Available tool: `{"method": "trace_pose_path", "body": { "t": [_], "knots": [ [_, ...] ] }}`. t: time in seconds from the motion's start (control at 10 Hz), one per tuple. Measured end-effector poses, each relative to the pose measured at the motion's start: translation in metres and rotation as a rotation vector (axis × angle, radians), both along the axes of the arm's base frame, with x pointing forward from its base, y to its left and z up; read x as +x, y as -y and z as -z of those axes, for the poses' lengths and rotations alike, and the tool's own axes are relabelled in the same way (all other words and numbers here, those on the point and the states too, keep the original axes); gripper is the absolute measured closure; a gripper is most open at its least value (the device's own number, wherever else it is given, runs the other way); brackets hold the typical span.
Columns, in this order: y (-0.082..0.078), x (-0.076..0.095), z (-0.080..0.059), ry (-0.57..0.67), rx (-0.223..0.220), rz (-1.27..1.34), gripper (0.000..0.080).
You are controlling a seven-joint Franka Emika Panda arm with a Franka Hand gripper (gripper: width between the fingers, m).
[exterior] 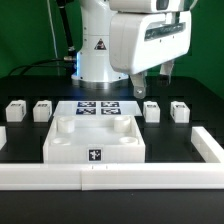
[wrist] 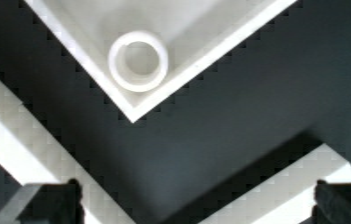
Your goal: Assemble square table
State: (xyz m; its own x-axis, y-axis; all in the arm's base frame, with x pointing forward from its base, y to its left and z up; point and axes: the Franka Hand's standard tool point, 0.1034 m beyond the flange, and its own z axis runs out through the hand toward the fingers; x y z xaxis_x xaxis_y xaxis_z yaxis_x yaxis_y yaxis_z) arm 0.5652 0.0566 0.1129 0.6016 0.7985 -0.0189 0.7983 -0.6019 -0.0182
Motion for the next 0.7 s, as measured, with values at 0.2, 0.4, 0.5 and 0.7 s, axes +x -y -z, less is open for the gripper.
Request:
{"method": "trace_pose_path", "body": {
  "t": [0.2,0.4,0.5,0.7],
  "knots": [
    [0.011,-0.02,0.005,0.007,0.002,-0.179,0.015],
    [0.036,-0.06,0.017,-0.013,0.009,-0.426,0.015],
    [0.049,-0.075,0.028,-0.007,0.015,-0.519,0.015],
    [0.074,-0.108,0.055,0.006,0.029,-0.743,0.015]
  ]
}}
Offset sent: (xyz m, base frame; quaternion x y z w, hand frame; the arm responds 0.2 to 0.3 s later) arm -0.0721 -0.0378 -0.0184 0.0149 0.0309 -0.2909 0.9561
